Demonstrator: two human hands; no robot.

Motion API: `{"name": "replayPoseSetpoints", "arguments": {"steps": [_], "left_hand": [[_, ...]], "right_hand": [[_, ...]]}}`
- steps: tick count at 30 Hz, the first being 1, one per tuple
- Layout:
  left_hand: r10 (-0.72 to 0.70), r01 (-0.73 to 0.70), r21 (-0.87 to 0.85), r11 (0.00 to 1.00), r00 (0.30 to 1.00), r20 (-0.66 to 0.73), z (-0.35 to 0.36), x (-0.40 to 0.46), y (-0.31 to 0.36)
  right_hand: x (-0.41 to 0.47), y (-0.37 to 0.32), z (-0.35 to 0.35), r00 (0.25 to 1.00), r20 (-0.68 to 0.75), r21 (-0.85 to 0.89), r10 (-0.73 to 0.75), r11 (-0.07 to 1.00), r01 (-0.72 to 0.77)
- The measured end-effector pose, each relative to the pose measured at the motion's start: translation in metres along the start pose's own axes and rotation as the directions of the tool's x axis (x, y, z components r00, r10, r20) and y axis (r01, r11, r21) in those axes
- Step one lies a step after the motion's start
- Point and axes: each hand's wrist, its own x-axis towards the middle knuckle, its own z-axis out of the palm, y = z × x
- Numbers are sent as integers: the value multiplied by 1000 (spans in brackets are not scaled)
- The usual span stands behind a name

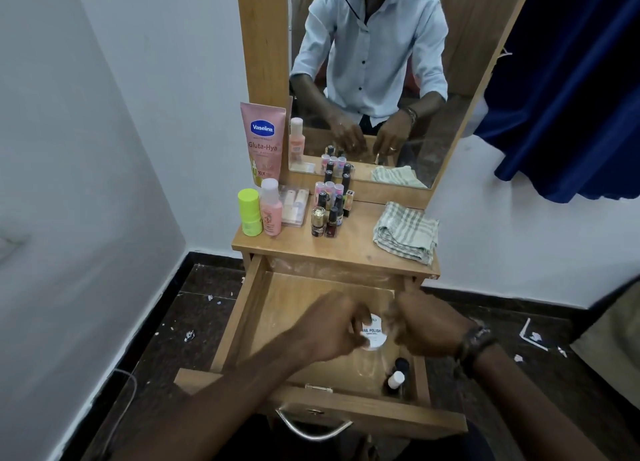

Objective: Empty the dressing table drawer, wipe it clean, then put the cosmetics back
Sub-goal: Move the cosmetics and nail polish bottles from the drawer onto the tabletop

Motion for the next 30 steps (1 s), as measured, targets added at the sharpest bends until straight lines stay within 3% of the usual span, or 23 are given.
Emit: {"name": "replayPoseSetpoints", "arguments": {"steps": [1, 3, 6, 9, 19, 25, 30], "left_hand": [[-55, 50, 40, 998, 988, 142, 8, 1, 6], [-92, 70, 95, 993, 960, 263, 25, 1, 18], [-158, 127, 126, 984, 945, 285, 43, -1, 30], [-224, 192, 133, 972, 929, 295, 49, -1, 33], [-221, 222, 23, 975, 949, 225, 60, -2, 38], [-178, 183, -32, 982, 976, 128, 49, -3, 28], [-254, 222, -344, 913, 966, -50, 14, 0, -3]], "right_hand": [[-4, -1, 7, 999, 47, -63, 8, 998, -5], [-8, -5, 19, 993, 119, -186, 10, 982, 12], [-12, -9, 31, 986, 159, -278, 38, 961, 8], [-12, -5, 38, 993, 112, -314, 39, 949, -2], [-15, 4, 45, 999, -36, -227, 26, 973, -34], [-12, 17, 51, 994, -109, -20, 30, 999, -32], [-10, 29, 30, 958, -279, 362, 70, 931, 37]]}}
